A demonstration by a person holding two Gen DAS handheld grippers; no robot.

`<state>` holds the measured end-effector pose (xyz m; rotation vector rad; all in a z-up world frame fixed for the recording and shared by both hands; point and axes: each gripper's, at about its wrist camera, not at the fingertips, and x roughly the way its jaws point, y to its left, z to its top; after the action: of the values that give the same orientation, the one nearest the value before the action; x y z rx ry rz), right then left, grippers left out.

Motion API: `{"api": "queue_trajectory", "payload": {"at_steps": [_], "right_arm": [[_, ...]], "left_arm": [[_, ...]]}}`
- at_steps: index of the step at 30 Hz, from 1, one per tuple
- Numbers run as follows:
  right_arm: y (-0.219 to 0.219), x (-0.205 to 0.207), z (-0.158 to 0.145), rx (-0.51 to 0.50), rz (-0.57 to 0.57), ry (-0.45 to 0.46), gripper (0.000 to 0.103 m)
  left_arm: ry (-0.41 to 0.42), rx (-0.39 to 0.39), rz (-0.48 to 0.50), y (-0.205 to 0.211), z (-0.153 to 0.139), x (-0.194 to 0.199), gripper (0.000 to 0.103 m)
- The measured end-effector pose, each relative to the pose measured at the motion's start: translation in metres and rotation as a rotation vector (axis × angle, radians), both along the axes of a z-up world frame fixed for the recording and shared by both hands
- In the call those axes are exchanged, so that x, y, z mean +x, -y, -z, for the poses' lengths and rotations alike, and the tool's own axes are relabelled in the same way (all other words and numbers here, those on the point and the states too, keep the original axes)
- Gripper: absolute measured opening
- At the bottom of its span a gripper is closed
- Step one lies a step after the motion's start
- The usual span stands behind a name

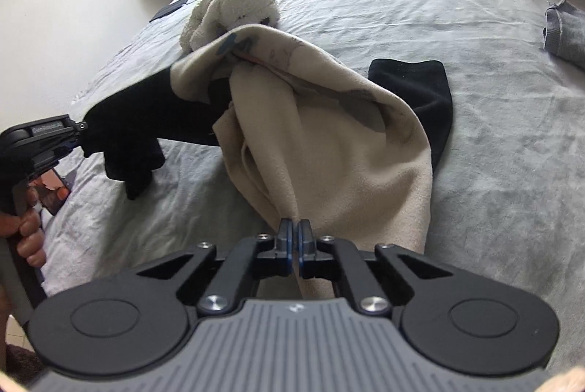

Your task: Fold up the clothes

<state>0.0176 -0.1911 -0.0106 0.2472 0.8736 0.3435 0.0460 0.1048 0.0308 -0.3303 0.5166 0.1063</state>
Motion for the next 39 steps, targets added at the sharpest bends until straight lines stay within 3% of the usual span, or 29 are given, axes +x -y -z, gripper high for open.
{"api": "queue_trajectory", "payload": {"at_steps": [4, 14, 17, 23, 27, 31, 34, 35, 39], "right_arm": [[0.001, -0.016, -0.015, 0.076, -0.057, 0.007, 0.004], [0.002, -0.048, -0.042, 0.263, -0.24, -0.009, 0.004], [-0.009, -0.052, -0.041, 0.268, -0.322, -0.046, 0.004], [-0.023, -0.054, -0.035, 0.211, -0.424, -0.086, 0.004], [-0.021, -0.045, -0.036, 0.178, -0.408, -0.065, 0.013], [-0.014, -0.037, -0.039, 0.181, -0.382, -0.032, 0.017], [-0.008, -0.027, -0.041, 0.163, -0.321, 0.006, 0.047], [-0.006, -0.023, -0.041, 0.154, -0.303, 0.013, 0.047], [0.001, -0.002, -0.036, 0.104, -0.205, 0.028, 0.047]], "left_arm": [[0.028, -0.02, -0.053, -0.013, -0.008, -0.005, 0.01], [0.098, 0.03, -0.229, -0.047, -0.029, -0.024, 0.01], [0.095, 0.036, -0.275, -0.059, -0.033, -0.03, 0.01], [-0.007, 0.052, -0.212, -0.074, -0.027, -0.037, 0.01], [-0.082, 0.097, -0.135, -0.079, -0.019, -0.038, 0.011], [-0.168, 0.087, -0.08, -0.085, -0.004, -0.037, 0.013], [-0.162, 0.08, -0.056, -0.084, -0.003, -0.041, 0.028], [-0.156, 0.083, -0.044, -0.083, -0.004, -0.041, 0.035], [-0.142, 0.111, -0.002, -0.071, -0.006, -0.038, 0.043]]}}
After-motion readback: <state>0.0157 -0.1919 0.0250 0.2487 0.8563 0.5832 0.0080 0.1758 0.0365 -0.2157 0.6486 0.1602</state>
